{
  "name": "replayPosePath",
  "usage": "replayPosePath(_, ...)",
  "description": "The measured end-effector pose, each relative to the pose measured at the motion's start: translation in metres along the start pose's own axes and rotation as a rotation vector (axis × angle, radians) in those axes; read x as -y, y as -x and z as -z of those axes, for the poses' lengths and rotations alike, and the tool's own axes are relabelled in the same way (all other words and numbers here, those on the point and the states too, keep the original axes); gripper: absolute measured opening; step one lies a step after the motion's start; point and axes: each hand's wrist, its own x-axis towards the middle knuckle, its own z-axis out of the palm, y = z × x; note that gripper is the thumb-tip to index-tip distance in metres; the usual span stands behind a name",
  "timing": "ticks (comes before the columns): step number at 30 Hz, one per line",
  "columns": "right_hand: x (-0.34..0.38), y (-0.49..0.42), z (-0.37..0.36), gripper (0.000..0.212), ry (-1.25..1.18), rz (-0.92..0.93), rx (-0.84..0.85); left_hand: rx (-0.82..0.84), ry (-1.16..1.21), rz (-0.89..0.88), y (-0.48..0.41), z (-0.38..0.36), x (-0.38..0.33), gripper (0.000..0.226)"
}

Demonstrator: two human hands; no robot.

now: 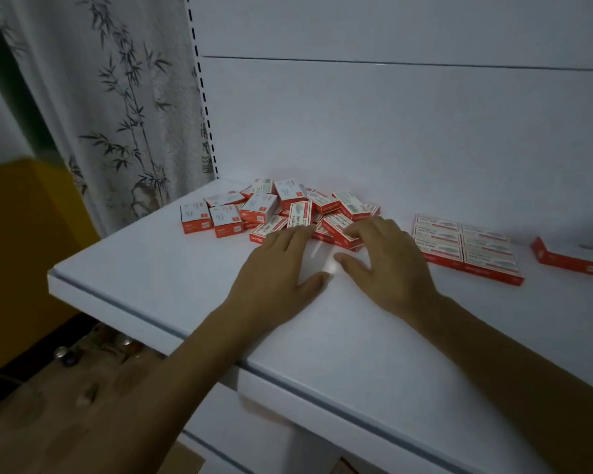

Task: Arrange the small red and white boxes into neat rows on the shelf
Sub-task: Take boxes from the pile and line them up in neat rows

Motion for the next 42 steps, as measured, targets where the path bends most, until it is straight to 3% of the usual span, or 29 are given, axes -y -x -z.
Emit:
replayPosePath(5, -0.004, -0.001, -0.007, 0.065, 0.010, -0.089, -0.012, 0.019, 0.007, 0.001, 0.000, -0.001, 0.000, 0.069)
replayPosePath(9, -0.008, -0.001, -0.012, 0.064, 0.022, -0.073, -0.031, 0.018, 0.026, -0.016, -0.001, -0.002, 0.001, 0.069)
replayPosePath(13, -0.009, -0.015, -0.007, 0.057, 0.024, -0.182, 0.051, 0.009, 0.024, -0.030, -0.001, -0.002, 0.001, 0.069)
replayPosePath(23, -0.012, 0.005, 0.042, 0.040, -0.139, 0.080, -0.033, -0.065, -0.002, -0.051, 0.001, 0.002, 0.000, 0.073)
replayPosePath(34, -0.048, 0.067, 0.095, 0.038, -0.096, 0.054, -0.070, 0.016, 0.051, -0.239, -0.025, -0.004, -0.061, 0.080)
replayPosePath(42, -0.079, 0.086, 0.089, 0.046, -0.098, -0.068, -0.094, -0.008, 0.153, -0.351, -0.050, -0.043, -0.092, 0.050)
